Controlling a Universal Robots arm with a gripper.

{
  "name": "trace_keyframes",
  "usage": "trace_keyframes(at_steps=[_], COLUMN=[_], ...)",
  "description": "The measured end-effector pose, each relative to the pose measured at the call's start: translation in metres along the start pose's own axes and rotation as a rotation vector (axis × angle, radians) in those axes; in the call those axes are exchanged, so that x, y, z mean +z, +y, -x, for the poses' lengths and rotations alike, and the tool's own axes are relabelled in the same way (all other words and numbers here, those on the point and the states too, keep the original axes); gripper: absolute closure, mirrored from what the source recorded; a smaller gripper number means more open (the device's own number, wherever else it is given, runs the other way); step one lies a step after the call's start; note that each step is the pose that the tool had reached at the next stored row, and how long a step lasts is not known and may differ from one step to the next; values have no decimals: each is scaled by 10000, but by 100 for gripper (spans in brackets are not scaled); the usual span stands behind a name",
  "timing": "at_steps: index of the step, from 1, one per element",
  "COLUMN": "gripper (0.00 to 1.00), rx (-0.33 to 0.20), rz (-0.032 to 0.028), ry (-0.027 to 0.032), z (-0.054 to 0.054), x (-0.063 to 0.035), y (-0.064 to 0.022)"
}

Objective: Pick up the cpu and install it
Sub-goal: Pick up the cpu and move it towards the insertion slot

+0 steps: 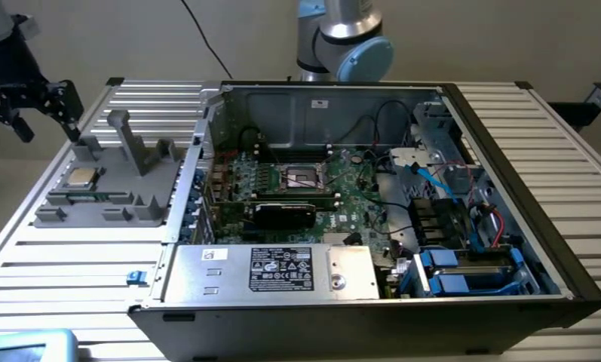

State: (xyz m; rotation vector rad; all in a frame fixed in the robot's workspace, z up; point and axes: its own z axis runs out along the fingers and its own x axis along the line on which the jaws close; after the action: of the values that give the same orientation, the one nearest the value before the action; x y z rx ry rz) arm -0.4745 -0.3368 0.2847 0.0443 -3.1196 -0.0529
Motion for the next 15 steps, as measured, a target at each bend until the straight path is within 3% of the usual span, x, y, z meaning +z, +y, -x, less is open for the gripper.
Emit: trace_keyframes(at_steps=[15], gripper=[23], rx=[80], rz=[13], ry=[-23], z=[7], x=[272], y=[-24])
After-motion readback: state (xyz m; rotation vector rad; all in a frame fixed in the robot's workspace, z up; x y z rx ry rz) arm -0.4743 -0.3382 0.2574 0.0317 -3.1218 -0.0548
